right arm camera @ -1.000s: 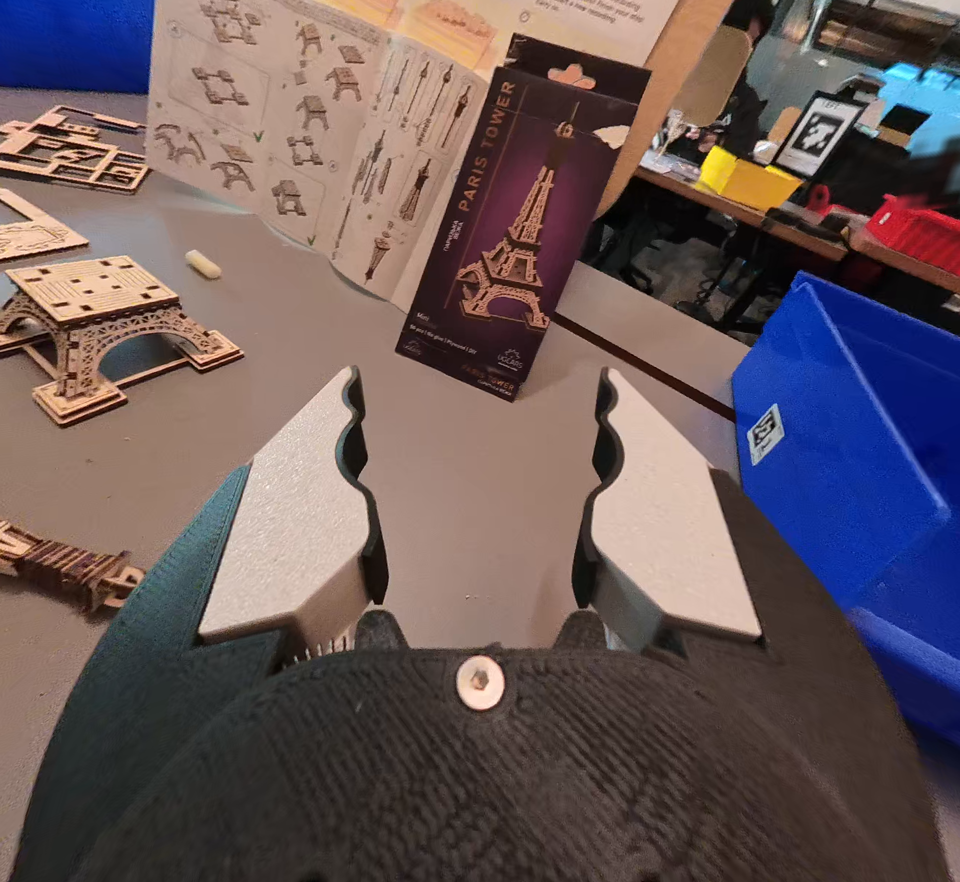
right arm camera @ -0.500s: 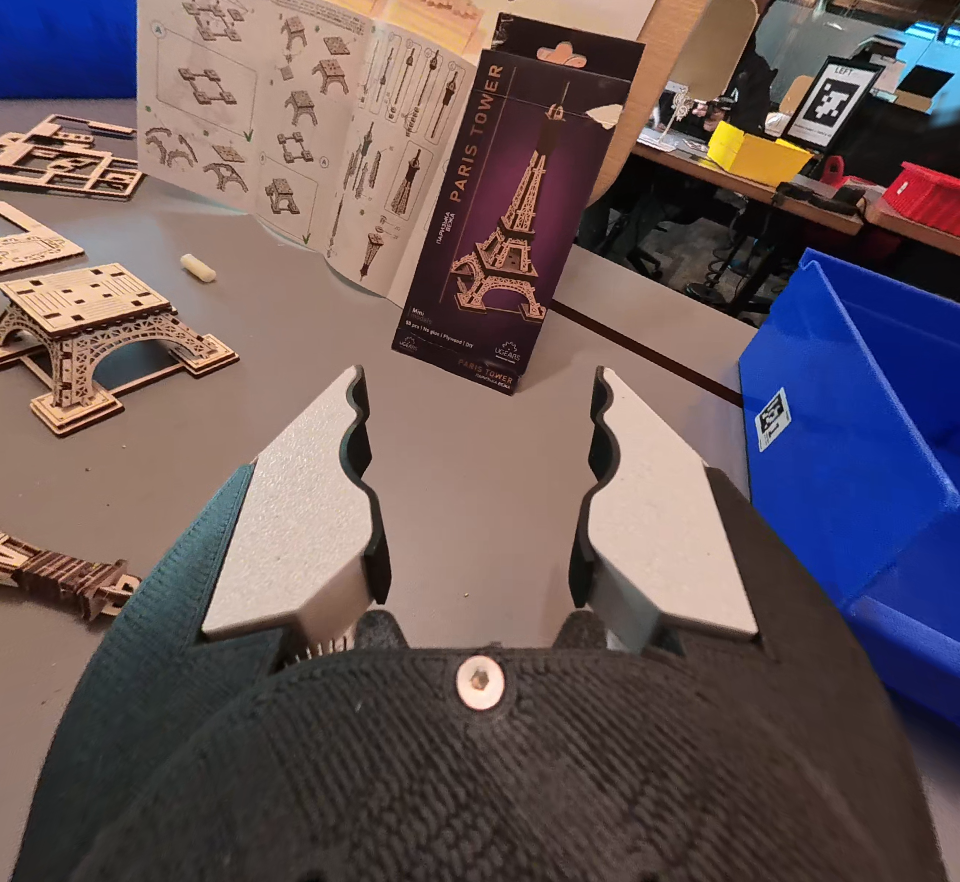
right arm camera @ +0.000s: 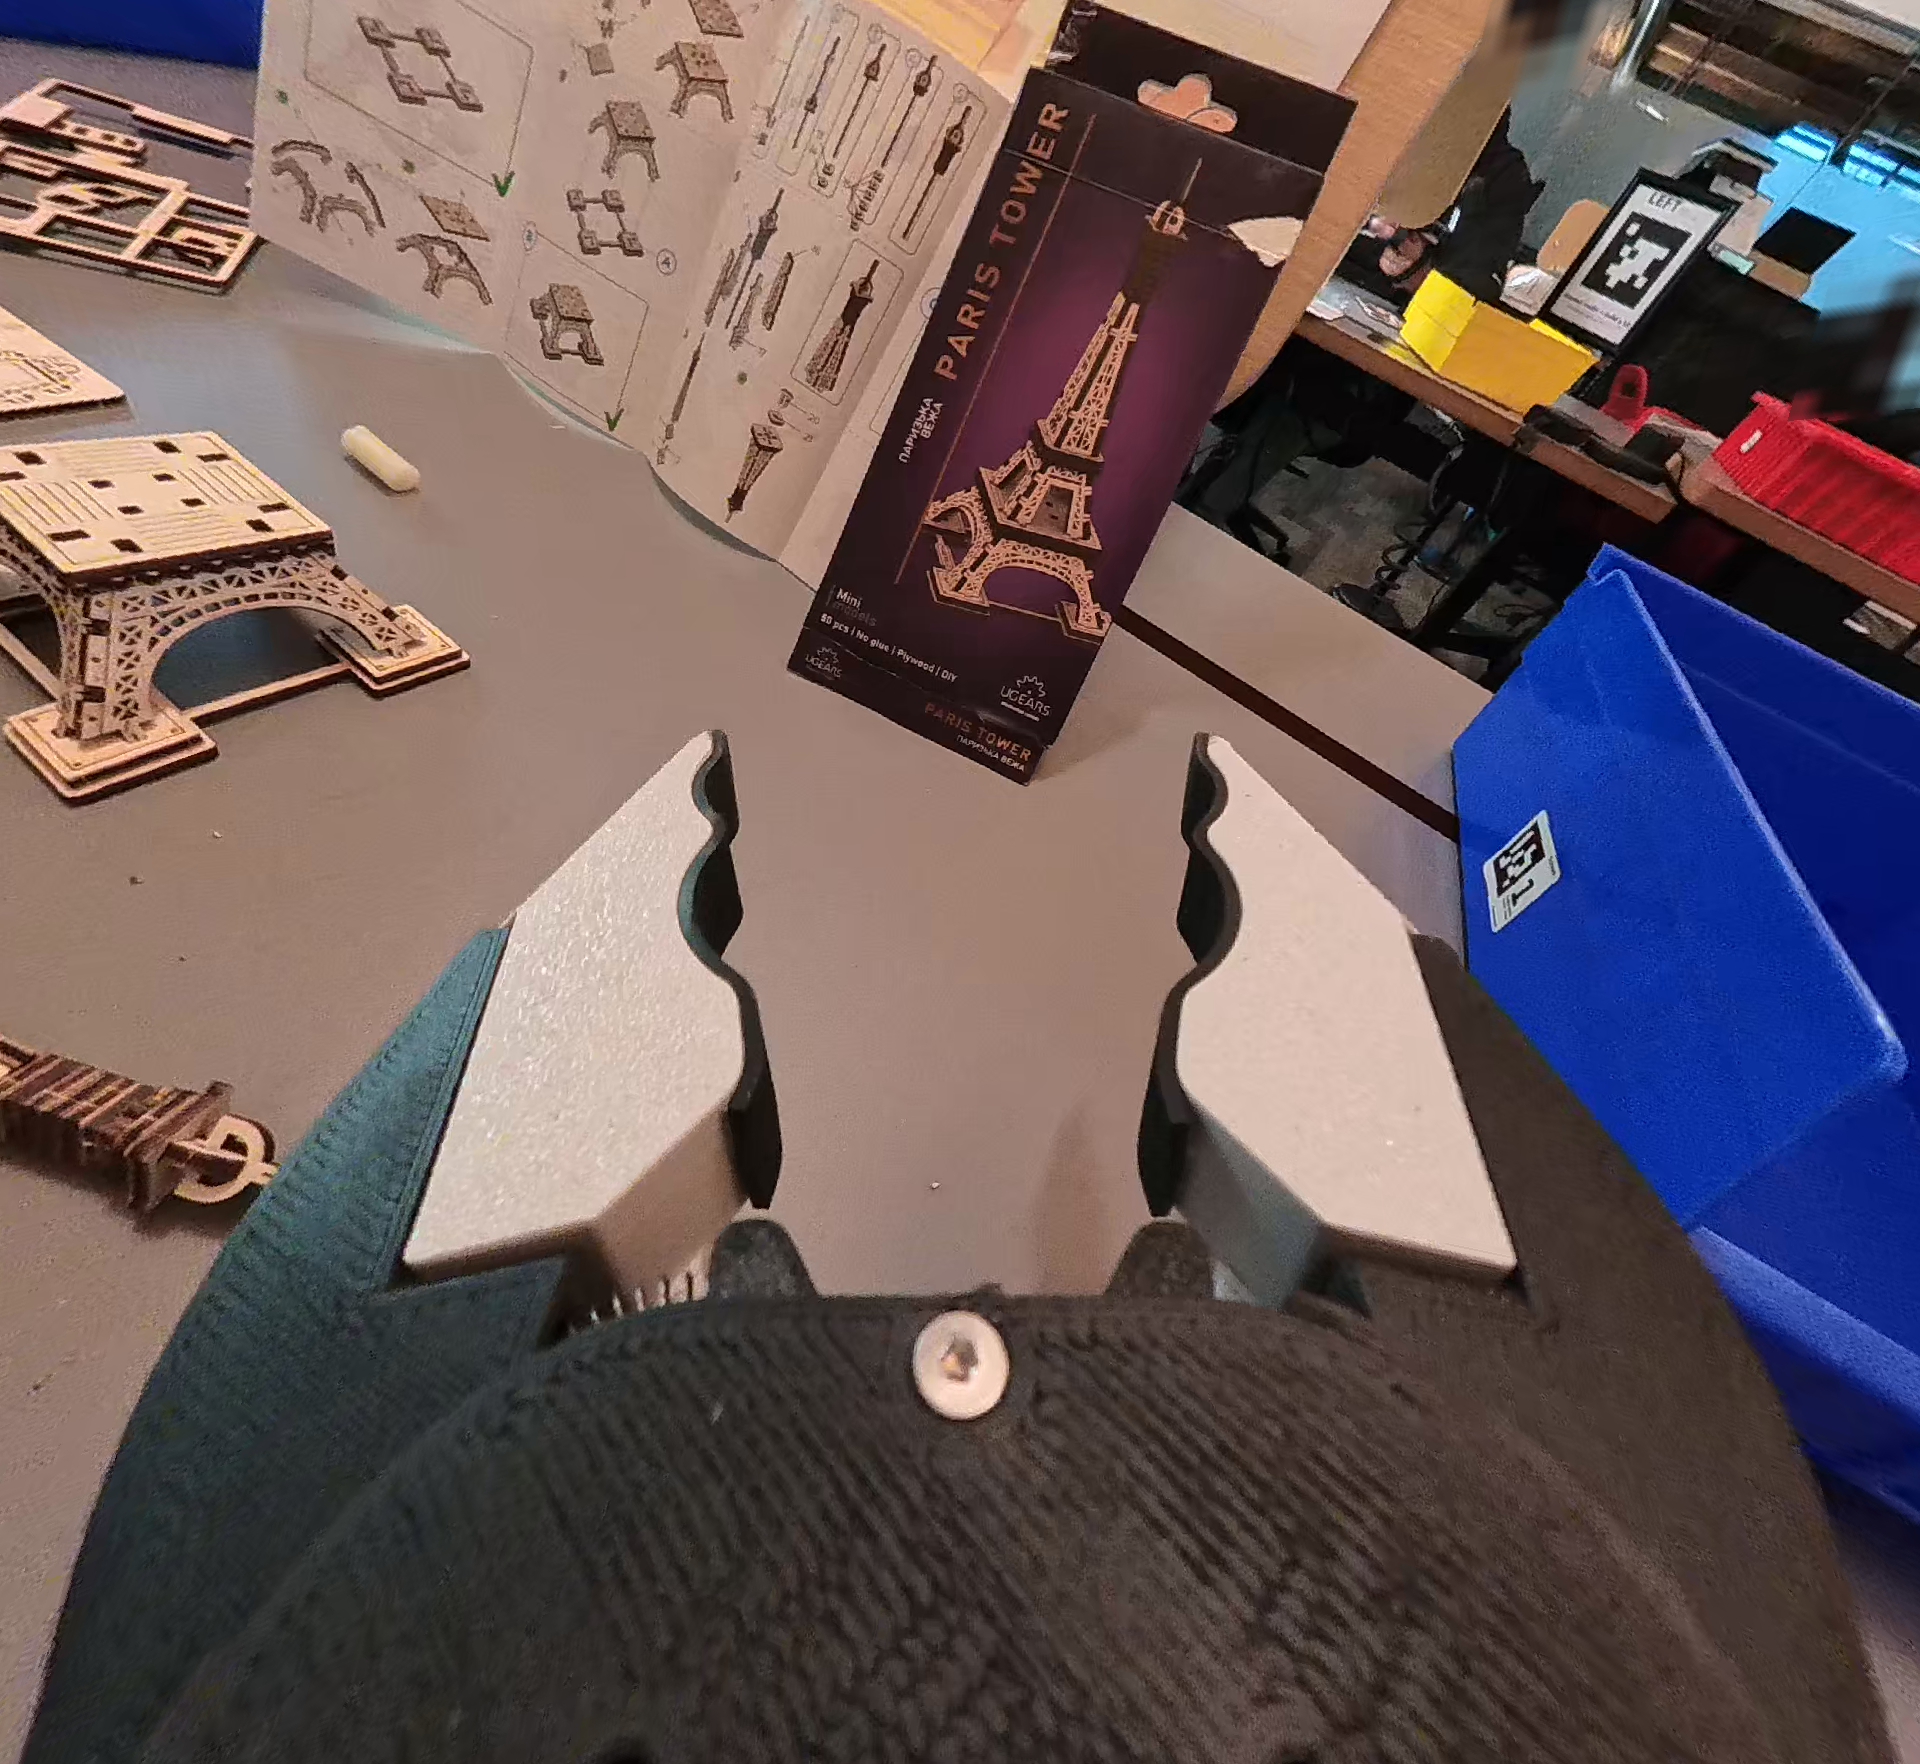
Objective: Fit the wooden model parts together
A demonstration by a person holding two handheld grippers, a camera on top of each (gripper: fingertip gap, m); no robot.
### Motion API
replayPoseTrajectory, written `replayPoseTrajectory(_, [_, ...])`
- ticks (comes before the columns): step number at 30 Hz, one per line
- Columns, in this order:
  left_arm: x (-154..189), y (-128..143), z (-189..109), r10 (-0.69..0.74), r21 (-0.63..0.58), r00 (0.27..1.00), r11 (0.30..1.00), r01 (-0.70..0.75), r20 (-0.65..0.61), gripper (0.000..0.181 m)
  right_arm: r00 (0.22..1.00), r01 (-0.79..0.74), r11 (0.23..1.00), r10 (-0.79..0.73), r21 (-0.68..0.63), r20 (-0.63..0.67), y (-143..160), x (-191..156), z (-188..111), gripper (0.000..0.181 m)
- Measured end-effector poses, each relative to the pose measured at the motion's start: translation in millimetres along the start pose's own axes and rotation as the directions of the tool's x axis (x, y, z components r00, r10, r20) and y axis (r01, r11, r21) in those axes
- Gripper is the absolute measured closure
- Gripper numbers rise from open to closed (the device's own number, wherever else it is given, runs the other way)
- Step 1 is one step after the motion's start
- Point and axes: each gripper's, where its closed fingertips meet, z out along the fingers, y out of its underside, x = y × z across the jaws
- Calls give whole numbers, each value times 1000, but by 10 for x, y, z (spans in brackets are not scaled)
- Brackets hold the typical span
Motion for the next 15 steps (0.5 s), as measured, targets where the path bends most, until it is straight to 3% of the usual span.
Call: replayPoseTrajectory(15, [-9, 8, -1, 3, 2, 1000, 1000, -3, 10, 127, 997, -60, 998, 61, 25, -38, -27, 110, -29, 97])
